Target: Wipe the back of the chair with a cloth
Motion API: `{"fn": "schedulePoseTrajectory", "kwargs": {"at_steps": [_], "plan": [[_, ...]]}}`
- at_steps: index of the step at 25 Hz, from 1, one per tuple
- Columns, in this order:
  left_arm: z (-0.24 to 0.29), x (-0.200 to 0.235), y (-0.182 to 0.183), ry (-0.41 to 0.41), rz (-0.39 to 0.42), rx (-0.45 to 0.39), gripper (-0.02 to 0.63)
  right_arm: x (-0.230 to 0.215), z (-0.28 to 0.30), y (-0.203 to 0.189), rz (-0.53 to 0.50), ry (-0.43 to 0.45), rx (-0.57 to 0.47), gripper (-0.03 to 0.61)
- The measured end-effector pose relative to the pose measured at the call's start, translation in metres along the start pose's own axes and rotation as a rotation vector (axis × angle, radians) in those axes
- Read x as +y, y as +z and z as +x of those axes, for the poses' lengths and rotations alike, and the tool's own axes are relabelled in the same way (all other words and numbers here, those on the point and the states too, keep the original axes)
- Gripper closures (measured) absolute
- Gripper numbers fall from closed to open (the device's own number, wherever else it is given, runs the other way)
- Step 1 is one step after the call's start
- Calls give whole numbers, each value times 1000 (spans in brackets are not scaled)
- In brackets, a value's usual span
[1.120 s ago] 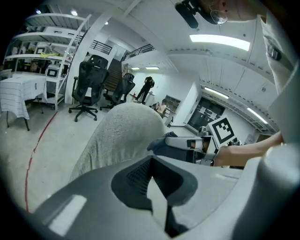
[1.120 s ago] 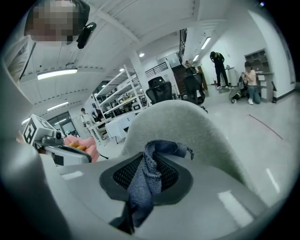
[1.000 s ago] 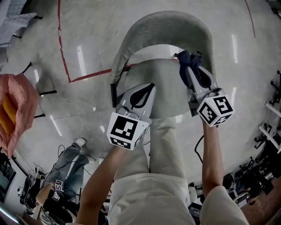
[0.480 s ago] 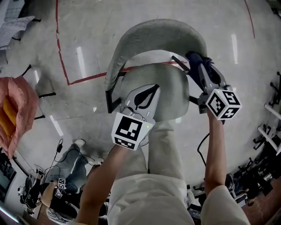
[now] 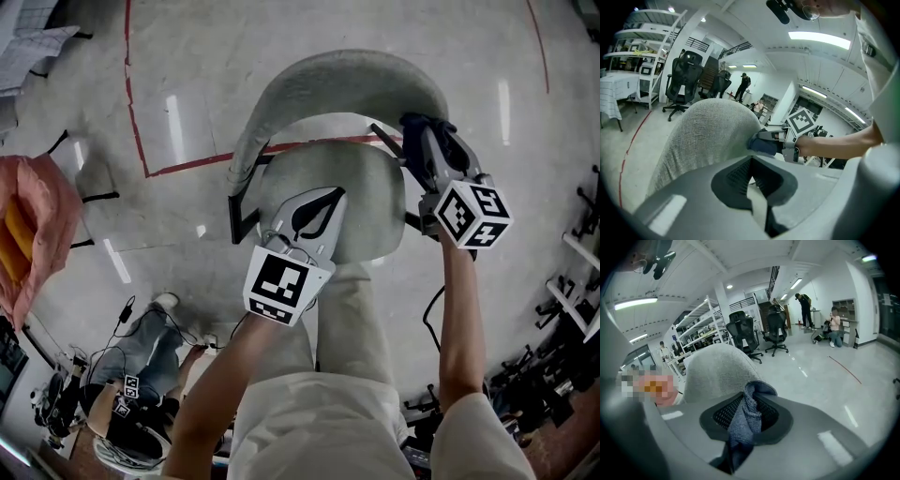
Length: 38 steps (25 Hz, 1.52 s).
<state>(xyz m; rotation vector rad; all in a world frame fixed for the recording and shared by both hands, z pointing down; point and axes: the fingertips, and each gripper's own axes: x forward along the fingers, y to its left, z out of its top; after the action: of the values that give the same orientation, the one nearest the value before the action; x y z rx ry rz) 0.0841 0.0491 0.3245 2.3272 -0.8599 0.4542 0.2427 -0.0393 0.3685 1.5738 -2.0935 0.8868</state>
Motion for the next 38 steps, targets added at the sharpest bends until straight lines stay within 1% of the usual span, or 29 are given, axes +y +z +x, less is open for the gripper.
{"fn": "schedulePoseTrajectory", "kwargs": {"at_steps": [5,12,23,30,38], "plan": [[-6,11,1,28,-22,-12,613,9,9,6,-28,13,12,505],[-15,24,1,62,-41,-34,613,29,21,12,-63,52,23,505],[-32,43,3,105,-65,-54,613,84,55,28,-121,145,20,505],[-39,53,2,125,-79,-66,613,115,68,26,-162,201,35,505],[-58,68,-3,145,-95,-75,613,164,80,22,-202,275,52,505]]}}
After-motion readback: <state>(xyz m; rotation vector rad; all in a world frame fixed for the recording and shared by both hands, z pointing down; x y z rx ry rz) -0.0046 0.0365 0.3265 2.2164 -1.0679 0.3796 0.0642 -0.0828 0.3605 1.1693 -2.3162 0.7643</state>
